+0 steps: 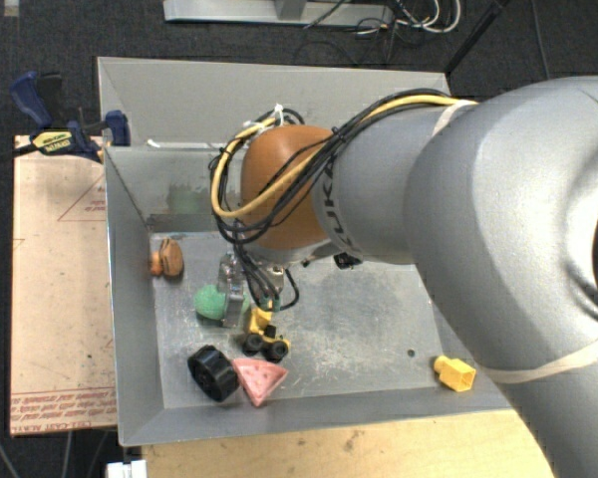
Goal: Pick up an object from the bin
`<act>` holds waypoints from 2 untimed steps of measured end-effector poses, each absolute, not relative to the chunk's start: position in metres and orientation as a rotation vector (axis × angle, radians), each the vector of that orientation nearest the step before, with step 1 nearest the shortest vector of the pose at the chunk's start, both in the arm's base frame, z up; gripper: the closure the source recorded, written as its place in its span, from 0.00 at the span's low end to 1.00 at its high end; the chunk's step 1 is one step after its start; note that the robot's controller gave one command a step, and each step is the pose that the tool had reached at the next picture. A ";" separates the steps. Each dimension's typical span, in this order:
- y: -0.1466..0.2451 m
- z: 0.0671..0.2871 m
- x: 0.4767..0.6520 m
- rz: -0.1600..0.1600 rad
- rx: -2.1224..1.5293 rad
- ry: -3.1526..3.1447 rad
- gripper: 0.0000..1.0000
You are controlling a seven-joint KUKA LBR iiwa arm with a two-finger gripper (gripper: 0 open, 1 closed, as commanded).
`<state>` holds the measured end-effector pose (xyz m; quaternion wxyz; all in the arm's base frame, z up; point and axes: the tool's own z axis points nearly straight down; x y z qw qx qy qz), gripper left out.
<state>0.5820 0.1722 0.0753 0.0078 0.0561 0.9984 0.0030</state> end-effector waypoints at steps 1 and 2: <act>0.172 0.075 0.582 0.009 0.176 3.121 1.00; 0.182 0.075 0.589 0.004 0.106 3.129 1.00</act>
Offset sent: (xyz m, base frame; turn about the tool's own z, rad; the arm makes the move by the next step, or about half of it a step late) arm 0.0032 0.0103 -0.0053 -0.0474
